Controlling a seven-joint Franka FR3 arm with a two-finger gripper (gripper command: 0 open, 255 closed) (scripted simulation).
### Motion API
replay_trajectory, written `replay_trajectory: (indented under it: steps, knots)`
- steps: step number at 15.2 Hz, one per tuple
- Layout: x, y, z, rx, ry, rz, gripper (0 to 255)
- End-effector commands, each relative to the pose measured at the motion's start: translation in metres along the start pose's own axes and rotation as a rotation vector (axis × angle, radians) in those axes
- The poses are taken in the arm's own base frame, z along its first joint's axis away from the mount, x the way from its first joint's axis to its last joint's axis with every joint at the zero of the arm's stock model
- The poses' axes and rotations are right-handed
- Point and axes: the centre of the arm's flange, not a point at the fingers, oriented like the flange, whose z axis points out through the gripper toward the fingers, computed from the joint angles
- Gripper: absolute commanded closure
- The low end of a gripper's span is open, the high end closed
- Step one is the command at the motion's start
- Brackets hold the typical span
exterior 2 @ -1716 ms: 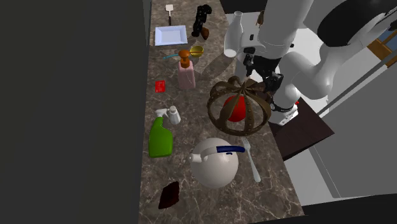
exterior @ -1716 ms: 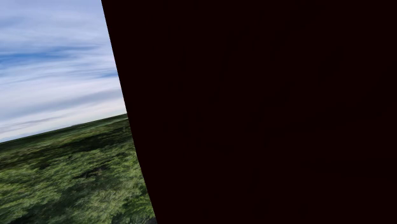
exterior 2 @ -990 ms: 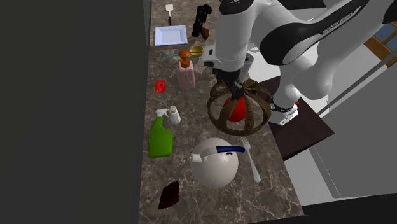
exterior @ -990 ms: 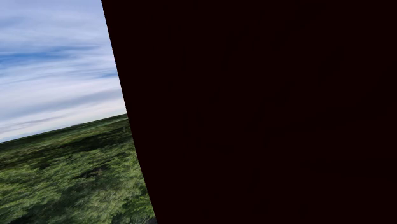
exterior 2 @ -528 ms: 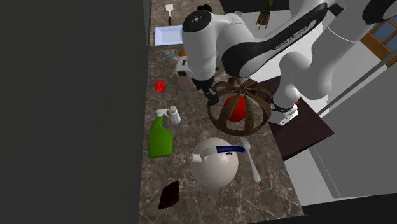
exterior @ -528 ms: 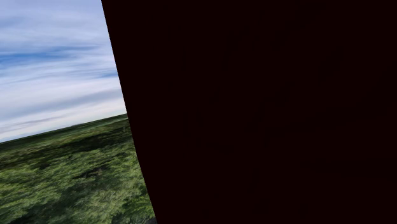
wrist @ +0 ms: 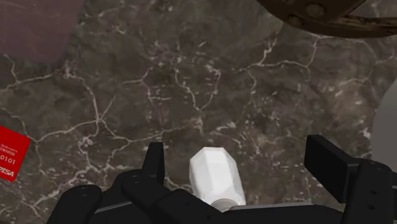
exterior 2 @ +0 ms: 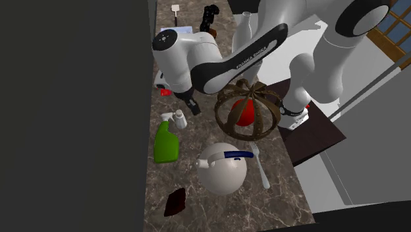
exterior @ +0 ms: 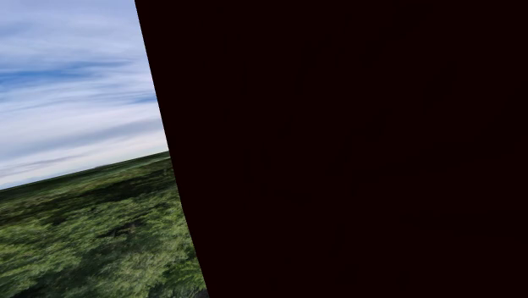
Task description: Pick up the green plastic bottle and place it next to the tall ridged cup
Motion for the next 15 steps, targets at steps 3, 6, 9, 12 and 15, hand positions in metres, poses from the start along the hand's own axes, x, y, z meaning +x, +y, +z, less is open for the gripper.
replay_trajectory:
  steps: [3,6,9,12,15]
  knots:
    - [0.043,0.027,0.020,0.000,-0.001,-0.009,0]
    - [0.075,0.047,0.033,0.001,-0.002,-0.014,0]
    - [0.107,0.066,0.046,0.002,-0.003,-0.020,0]
    - [0.107,0.066,0.057,0.002,-0.003,-0.020,0]
    - [0.107,0.066,0.073,0.002,-0.003,-0.020,0]
